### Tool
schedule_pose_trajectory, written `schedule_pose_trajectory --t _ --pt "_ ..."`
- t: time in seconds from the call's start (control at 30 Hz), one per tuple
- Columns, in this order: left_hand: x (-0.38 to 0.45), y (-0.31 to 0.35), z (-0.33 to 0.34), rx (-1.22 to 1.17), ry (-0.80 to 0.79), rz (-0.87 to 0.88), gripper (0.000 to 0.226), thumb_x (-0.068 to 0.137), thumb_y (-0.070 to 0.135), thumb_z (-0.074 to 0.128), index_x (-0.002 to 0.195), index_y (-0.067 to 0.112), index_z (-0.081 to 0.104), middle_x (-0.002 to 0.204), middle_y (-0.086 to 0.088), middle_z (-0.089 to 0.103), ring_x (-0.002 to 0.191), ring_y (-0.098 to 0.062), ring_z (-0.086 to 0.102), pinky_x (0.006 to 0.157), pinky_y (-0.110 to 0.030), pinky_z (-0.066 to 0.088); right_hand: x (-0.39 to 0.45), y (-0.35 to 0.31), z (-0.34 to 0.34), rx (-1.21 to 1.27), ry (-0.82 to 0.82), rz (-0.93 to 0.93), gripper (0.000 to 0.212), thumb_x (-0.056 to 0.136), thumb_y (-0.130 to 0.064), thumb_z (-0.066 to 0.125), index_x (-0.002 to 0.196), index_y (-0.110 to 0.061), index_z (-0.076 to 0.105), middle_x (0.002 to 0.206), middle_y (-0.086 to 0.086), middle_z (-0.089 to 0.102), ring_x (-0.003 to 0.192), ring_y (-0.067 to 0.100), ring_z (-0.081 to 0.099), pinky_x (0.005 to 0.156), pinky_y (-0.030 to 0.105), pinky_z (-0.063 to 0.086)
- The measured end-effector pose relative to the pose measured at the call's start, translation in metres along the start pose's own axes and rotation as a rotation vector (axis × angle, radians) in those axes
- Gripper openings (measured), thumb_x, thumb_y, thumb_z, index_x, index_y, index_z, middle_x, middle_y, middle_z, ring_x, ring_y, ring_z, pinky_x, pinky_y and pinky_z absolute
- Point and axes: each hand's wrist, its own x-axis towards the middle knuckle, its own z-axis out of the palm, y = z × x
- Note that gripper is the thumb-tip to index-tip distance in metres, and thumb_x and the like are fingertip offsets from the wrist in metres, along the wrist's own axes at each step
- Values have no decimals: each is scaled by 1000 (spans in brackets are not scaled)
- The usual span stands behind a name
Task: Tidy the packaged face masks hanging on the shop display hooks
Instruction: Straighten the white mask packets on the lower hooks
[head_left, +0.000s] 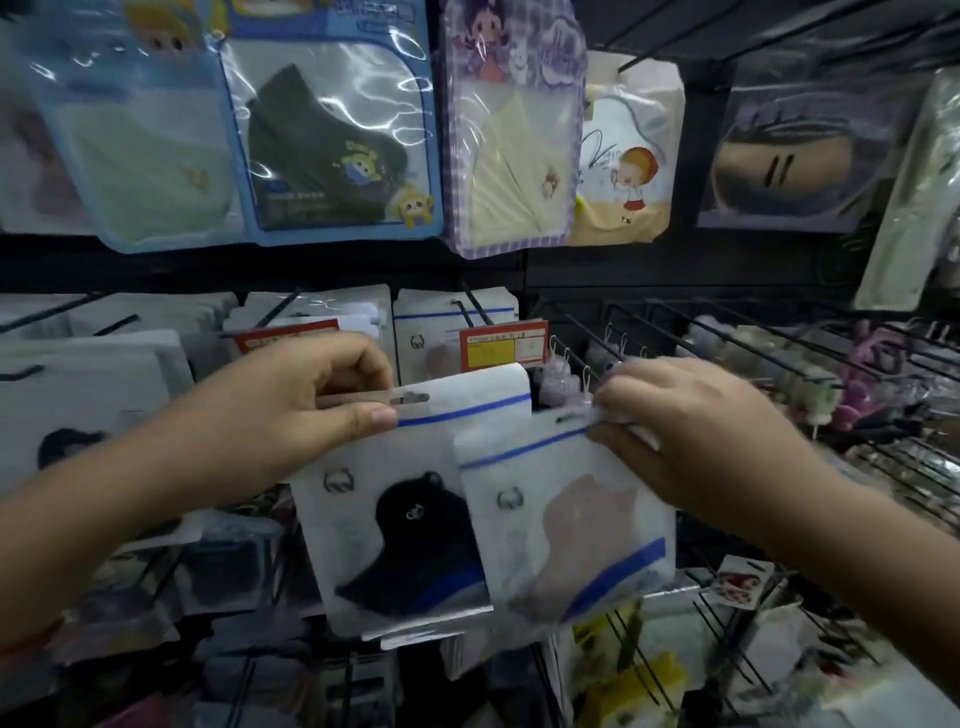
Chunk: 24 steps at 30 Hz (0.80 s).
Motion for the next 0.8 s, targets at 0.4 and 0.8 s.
schedule_pose_trajectory --t 0.4,0.8 --pt "-13 1 -3 269 119 53 9 89 40 63 90 45 56 91 26 63 76 2 63 65 -32 52 22 -17 56 136 -326 -47 21 98 -43 48 114 -32 56 164 5 1 151 24 -7 123 43 9" --pt "9 -14 27 280 225 264 38 91 40 59 126 28 67 121 19 65 111 2 62 93 -26 54 18 -1 25 3 -98 -194 23 100 -31 42 92 -18 58 163 14 10 152 28 3 122 43 10"
